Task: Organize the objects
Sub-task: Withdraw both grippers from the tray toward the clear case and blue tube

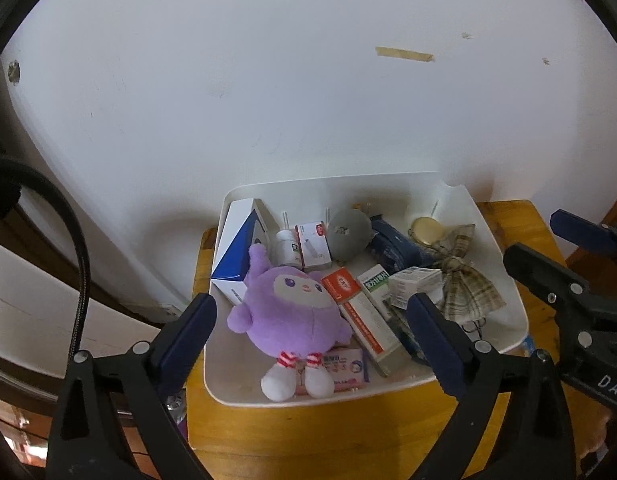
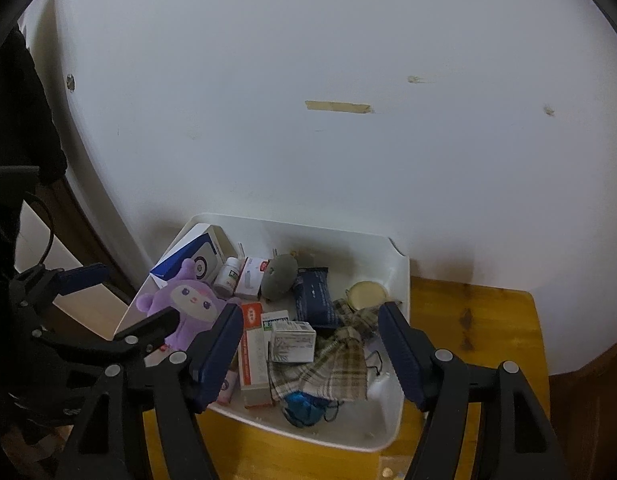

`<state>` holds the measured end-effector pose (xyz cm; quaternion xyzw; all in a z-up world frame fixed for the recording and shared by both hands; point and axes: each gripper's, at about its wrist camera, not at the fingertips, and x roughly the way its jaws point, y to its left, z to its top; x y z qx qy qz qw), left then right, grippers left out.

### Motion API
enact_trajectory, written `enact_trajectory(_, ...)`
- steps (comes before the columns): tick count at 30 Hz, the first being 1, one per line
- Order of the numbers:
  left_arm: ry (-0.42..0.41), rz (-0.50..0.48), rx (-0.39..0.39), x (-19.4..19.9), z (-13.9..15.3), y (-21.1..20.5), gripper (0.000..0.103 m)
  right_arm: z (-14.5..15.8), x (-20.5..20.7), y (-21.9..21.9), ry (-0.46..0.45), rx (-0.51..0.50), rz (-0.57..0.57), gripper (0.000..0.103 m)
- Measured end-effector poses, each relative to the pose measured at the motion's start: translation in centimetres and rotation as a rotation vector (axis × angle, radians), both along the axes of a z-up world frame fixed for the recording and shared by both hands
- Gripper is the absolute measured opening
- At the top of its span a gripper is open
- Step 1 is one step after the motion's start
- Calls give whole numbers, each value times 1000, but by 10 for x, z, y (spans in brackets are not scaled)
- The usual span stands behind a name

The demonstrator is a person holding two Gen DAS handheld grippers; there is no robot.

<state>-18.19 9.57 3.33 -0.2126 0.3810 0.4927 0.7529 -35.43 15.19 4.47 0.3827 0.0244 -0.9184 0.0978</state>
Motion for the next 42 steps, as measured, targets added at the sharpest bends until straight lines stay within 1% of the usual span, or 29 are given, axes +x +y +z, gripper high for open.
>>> enact_trajectory(6,-1,-9,15,-2,14,-20,97,19,22,12,21,-26,-9,71)
enact_trajectory(10,-14,-18,19,-7,27,-36,97,33,42,18,41,-20,-16,71)
enact_trajectory(17,-39,-42,51,-17,60,-73,97,58,92,36,76,-29,-14,71)
enact_trajectory(22,-60,-85,81,-17,84,-105,97,73,123,53,100,-37,-17,71)
enact_trajectory(28,-78,-156,96,-1,97,-138,97,84,159,79,131,-20,-34,71)
enact_trajectory(32,-84,-212,91,18,96,-156,97,82,174,101,139,-24,-61,71)
enact_trajectory(35,-89,-246,69,34,88,-164,97,75,181,119,133,-33,-84,71)
enact_trajectory(39,-101,-277,15,55,67,-171,97,54,183,141,96,-40,-114,71)
enact_trajectory(40,-97,-324,-3,60,60,-173,97,48,183,146,87,-45,-121,71)
enact_trajectory(42,-90,-347,-39,73,42,-175,97,35,183,157,68,-51,-141,71)
